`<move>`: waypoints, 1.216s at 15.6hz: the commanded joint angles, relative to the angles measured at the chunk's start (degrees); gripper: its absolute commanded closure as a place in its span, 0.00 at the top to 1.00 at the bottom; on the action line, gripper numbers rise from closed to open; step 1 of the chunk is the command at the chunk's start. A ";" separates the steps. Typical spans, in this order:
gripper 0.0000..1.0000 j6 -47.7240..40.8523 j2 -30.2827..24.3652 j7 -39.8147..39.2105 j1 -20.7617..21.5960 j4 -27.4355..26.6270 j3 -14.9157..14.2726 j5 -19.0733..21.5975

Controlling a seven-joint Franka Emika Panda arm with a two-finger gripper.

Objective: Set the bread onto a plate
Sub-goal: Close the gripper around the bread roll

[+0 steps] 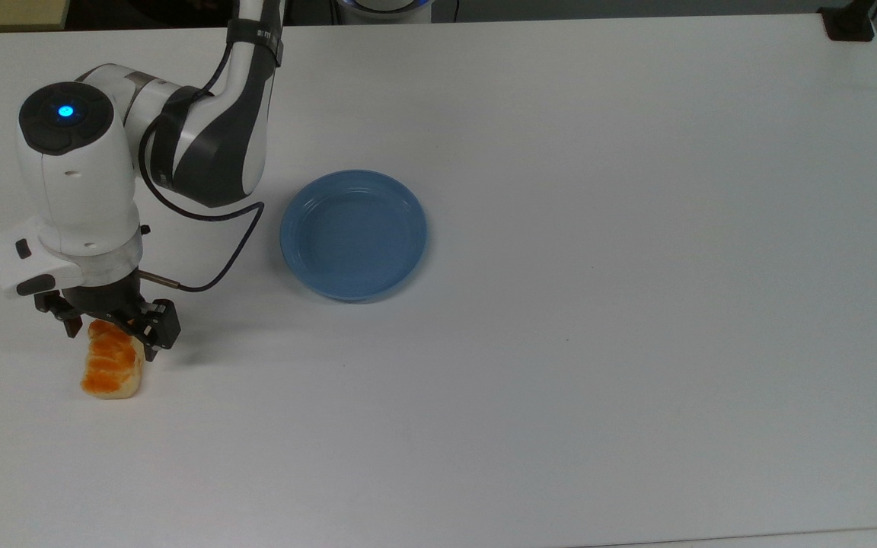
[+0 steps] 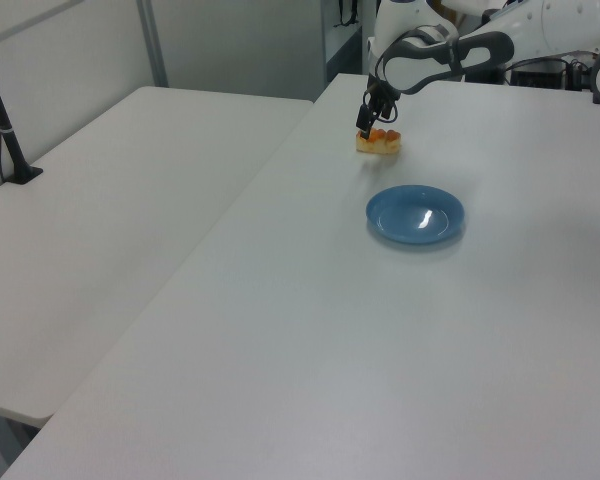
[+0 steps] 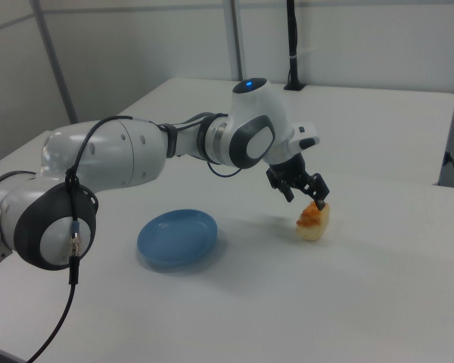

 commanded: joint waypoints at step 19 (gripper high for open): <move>0.39 2.61 0.56 1.65 -0.16 -2.90 -0.36 -4.13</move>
